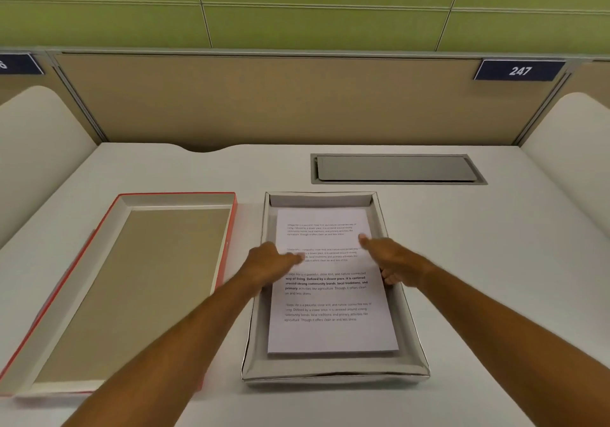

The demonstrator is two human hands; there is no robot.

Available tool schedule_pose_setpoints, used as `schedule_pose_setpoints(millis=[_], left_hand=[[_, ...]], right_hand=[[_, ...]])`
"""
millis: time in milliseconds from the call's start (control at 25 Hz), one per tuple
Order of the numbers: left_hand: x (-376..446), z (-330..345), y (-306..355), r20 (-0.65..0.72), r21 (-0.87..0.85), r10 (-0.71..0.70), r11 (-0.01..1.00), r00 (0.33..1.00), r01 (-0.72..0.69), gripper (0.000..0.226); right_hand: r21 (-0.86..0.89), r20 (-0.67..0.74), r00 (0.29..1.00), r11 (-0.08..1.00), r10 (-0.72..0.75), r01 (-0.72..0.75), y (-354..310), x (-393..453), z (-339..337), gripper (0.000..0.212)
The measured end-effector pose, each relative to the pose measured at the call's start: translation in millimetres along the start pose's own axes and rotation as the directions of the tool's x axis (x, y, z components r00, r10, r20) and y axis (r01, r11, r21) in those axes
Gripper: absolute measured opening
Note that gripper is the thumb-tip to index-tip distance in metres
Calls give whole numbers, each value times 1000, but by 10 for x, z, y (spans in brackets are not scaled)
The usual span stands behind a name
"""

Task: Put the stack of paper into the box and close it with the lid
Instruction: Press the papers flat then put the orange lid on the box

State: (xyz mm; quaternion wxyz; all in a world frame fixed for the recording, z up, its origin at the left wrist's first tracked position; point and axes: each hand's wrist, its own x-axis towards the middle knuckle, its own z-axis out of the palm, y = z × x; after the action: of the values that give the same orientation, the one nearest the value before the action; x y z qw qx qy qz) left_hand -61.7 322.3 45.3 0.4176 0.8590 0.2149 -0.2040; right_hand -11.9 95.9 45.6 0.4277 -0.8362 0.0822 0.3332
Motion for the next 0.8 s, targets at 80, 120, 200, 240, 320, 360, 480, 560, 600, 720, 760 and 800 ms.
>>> schedule_pose_setpoints(millis=[80,120,200,240,320,360,480,560,600,720,760,800], left_hand=[[-206,137,-169,37,172,78,982,996,-83,62],[-286,190,-249,53,231,98,967,994,-108,67],[-413,292,-378,71,307,112,943,991,-128,83],[-465,334,-423,84,340,109,931,991,-131,94],[-544,413,-475,110,395,94,909,990,-130,115],[-573,442,-477,120,416,92,899,989,-134,121],[-631,487,-470,116,478,91,868,989,-136,119],[-657,522,-471,98,531,102,836,990,-139,113],[-657,540,-482,83,550,108,824,991,-136,110],[-640,579,-512,49,563,113,817,992,-121,104],[-630,585,-514,45,563,116,818,992,-121,102],[-623,589,-517,42,564,119,817,992,-122,102]], right_hand=[[-228,69,994,969,-81,95,191,-210,103,63],[-330,106,989,935,-102,131,252,-334,157,69],[-494,160,981,852,-108,174,364,-492,243,99],[-552,180,979,813,-100,185,426,-518,276,111],[-632,192,979,754,-73,180,533,-531,342,126],[-662,187,980,728,-68,177,577,-529,368,130],[-717,166,982,673,-91,184,653,-524,422,130],[-746,147,981,638,-125,193,683,-542,460,124],[-759,137,979,620,-149,200,701,-543,478,120],[-769,111,972,603,-205,215,742,-546,501,110],[-765,106,971,606,-215,217,746,-552,502,109],[-762,101,970,610,-220,218,747,-555,501,109]])
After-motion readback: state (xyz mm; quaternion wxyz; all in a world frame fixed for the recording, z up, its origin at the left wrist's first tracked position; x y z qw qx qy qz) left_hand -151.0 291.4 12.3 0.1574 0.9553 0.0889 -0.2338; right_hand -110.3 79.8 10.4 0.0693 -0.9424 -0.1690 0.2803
